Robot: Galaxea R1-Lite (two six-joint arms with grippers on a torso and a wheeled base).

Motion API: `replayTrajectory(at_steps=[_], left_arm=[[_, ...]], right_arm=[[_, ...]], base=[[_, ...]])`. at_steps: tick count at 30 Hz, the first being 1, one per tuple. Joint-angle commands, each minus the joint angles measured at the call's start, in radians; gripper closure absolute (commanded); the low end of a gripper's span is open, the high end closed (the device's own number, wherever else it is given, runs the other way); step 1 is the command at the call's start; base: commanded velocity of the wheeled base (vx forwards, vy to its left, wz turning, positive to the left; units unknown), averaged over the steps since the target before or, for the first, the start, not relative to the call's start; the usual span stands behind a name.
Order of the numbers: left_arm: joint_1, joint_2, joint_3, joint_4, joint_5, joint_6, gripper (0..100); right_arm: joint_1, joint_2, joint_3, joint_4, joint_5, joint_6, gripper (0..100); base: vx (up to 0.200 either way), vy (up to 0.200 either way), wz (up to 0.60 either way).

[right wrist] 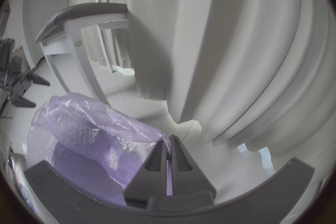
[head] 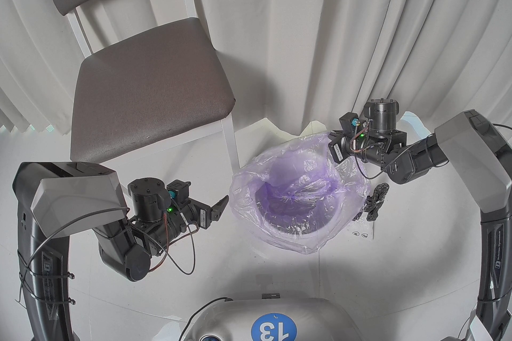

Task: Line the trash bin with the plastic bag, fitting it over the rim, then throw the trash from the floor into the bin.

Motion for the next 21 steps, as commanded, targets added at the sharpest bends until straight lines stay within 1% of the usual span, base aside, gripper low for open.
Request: replayTrajectory(at_steps=[1,3,8,12,16,21], left_arm=[[0.000,0.004,0.004,-0.003,0.000,0.004,0],[0.000,0.004,0.004,-0.003,0.000,0.004,0],[-0.002,0.013,0.003,-0.005,0.000,0.006,0],[-0.003,0.016,0.001,-0.006,0.002,0.006,0],[-0.003,0.018,0.000,-0.006,0.003,0.006,0],[-0.005,0.036,-0.010,-0.006,0.005,0.006,0]], right_arm=[[0.011,0.058,-0.070,-0.001,-0.024,0.039,100],[0.013,0.064,-0.081,-0.002,-0.028,0.046,100],[0.040,0.104,-0.136,-0.042,-0.034,0.111,100],[0.048,0.130,-0.176,-0.053,-0.042,0.131,100],[0.048,0.144,-0.201,-0.054,-0.057,0.132,100],[0.028,0.133,-0.166,-0.043,-0.065,0.112,100]], base=[[0.000,0.000,0.00],[0.000,0.000,0.00],[0.000,0.000,0.00],[0.000,0.000,0.00],[0.000,0.000,0.00],[0.000,0.000,0.00]])
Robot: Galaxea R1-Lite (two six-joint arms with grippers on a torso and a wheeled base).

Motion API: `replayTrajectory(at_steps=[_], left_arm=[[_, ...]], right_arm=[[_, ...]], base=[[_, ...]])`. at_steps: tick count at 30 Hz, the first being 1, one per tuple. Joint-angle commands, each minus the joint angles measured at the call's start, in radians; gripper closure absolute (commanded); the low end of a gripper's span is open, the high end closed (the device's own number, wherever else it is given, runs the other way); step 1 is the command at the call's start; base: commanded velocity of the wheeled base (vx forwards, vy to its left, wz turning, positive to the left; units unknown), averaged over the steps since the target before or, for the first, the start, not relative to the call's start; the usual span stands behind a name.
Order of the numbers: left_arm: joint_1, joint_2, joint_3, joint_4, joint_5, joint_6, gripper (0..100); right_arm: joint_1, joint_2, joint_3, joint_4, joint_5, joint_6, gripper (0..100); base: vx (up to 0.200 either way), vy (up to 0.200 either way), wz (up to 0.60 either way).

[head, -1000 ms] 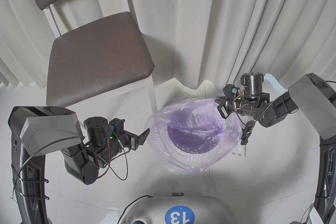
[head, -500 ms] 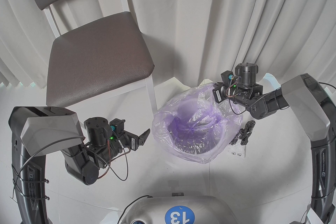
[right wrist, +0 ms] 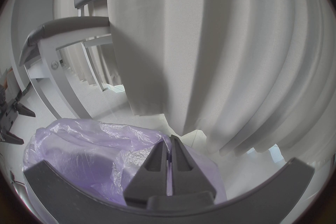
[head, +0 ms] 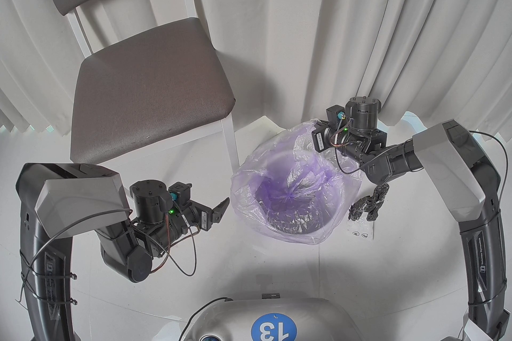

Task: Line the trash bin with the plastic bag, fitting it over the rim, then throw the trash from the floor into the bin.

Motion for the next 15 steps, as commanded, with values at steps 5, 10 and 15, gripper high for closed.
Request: replayTrajectory(at_steps=[5,10,15], left_arm=[[-0.004,0.020,-0.006,0.000,0.001,0.000,0],[-0.017,0.035,-0.009,0.000,0.001,-0.002,0],[-0.061,0.116,-0.072,-0.006,0.055,-0.011,0]], right_arm=[[-0.048,-0.047,0.101,0.003,0.003,-0.043,100],[-0.097,-0.106,0.198,-0.005,0.017,-0.078,100],[-0.105,-0.125,0.239,-0.006,0.022,-0.080,100]], base=[[0.000,0.000,0.00],[0.000,0.000,0.00],[0.000,0.000,0.00]])
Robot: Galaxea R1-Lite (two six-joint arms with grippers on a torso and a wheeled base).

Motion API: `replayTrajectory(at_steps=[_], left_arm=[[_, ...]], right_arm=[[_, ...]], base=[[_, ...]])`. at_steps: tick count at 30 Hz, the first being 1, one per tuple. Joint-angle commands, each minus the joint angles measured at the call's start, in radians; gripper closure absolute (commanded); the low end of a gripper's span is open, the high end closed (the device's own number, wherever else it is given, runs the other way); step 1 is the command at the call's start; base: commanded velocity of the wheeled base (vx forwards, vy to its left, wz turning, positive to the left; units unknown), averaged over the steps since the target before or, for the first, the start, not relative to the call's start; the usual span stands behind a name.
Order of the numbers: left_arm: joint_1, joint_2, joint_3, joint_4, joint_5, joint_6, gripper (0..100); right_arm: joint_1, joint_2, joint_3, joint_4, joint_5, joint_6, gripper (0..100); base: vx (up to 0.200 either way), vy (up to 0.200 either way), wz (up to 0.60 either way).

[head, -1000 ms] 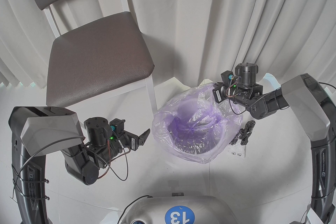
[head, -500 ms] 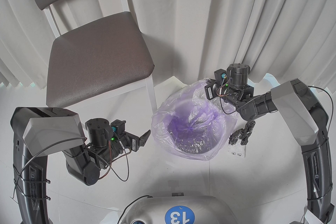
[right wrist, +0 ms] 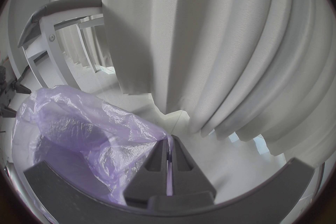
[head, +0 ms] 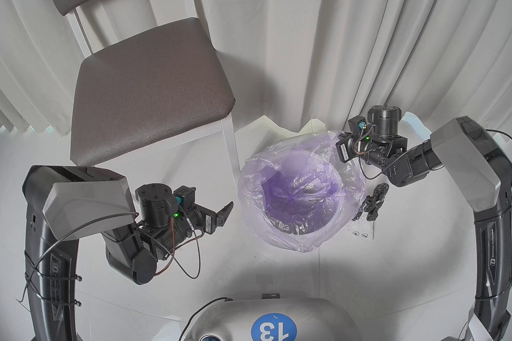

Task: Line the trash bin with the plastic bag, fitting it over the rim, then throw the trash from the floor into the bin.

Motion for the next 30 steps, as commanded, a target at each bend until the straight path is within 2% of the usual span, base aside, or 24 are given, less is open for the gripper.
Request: replayTrajectory(at_steps=[1,8,14,22,24,26,27,30], left_arm=[[-0.041,0.087,-0.066,-0.005,0.059,-0.008,0],[-0.110,0.184,-0.187,0.010,0.164,-0.086,0],[-0.095,0.184,-0.193,0.009,0.170,-0.088,0],[-0.020,-0.006,-0.064,0.012,0.067,-0.086,0],[0.022,-0.064,-0.021,0.012,0.001,-0.084,0],[0.037,-0.075,-0.011,0.012,-0.020,-0.083,0],[0.059,-0.097,0.003,0.012,-0.056,-0.081,0],[0.063,-0.111,0.009,0.010,-0.066,-0.081,0]], right_arm=[[-0.012,-0.040,0.043,-0.002,0.003,-0.004,100],[-0.001,-0.037,0.044,-0.010,0.005,0.000,100],[0.031,-0.026,0.029,-0.013,0.003,0.007,100],[0.067,0.057,-0.075,-0.019,-0.017,0.026,100],[0.085,0.104,-0.138,-0.021,-0.040,0.073,100],[0.093,0.117,-0.157,-0.022,-0.049,0.092,100],[0.107,0.138,-0.181,-0.022,-0.058,0.131,100],[0.119,0.158,-0.207,-0.024,-0.058,0.158,100]], base=[[0.000,0.000,0.00],[0.000,0.000,0.00],[0.000,0.000,0.00],[0.000,0.000,0.00],[0.000,0.000,0.00],[0.000,0.000,0.00],[0.000,0.000,0.00],[0.000,0.000,0.00]])
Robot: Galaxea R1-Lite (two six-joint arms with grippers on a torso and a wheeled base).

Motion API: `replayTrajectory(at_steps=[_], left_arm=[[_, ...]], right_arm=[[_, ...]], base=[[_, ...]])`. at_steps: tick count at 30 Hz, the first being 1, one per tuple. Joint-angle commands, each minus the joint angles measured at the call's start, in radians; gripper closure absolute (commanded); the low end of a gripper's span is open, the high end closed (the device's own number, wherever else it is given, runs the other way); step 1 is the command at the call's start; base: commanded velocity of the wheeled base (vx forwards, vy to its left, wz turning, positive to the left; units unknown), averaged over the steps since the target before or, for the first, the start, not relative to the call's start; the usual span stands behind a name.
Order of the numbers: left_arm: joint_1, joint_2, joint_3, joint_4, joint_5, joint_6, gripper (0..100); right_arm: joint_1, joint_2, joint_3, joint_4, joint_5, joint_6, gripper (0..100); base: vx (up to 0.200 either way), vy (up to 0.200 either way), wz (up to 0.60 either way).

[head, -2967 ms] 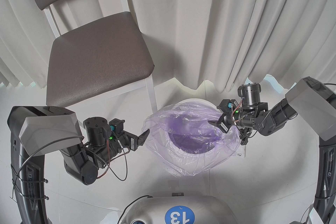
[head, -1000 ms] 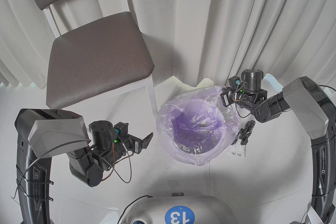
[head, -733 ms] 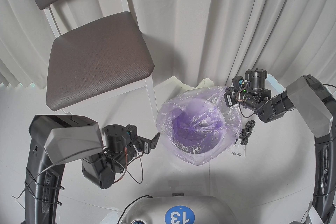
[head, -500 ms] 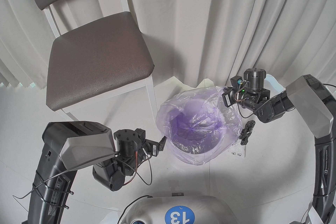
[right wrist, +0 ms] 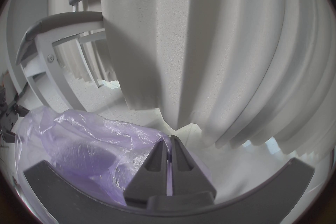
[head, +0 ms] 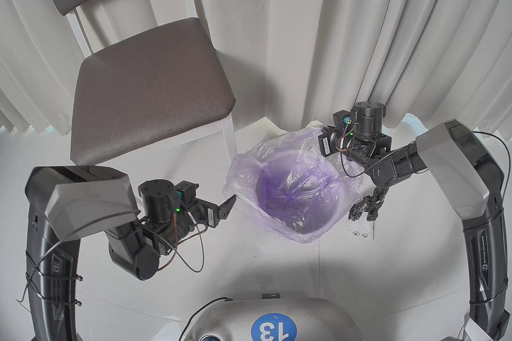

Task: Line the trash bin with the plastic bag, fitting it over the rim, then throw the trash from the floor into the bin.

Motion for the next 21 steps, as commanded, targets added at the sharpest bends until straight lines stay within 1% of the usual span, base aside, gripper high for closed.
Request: replayTrajectory(at_steps=[1,6,12,14,15,17,21], left_arm=[[0.033,-0.081,0.031,-0.001,-0.016,0.001,0],[0.023,-0.078,0.035,-0.003,-0.016,-0.001,0],[-0.006,-0.049,0.021,-0.009,-0.010,-0.005,0],[-0.030,-0.016,0.004,-0.016,0.001,-0.007,0],[-0.035,-0.010,-0.002,-0.018,0.012,-0.008,0],[-0.046,0.002,-0.021,-0.018,0.036,-0.025,0],[-0.069,0.021,-0.070,-0.018,0.086,-0.071,0]], right_arm=[[0.032,0.075,-0.055,-0.002,-0.005,0.023,100],[0.035,0.073,-0.047,0.001,-0.007,0.025,100],[0.027,0.065,-0.034,-0.001,-0.007,0.022,100],[0.024,0.065,-0.047,-0.008,-0.007,0.025,100],[0.024,0.064,-0.052,-0.021,-0.007,0.026,0],[0.026,0.055,-0.047,-0.053,-0.007,0.031,0],[0.026,-0.008,0.009,-0.042,-0.001,0.031,0]], base=[[0.000,0.000,0.00],[0.000,0.000,0.00],[0.000,0.000,0.00],[0.000,0.000,0.00],[0.000,0.000,0.00],[0.000,0.000,0.00],[0.000,0.000,0.00]])
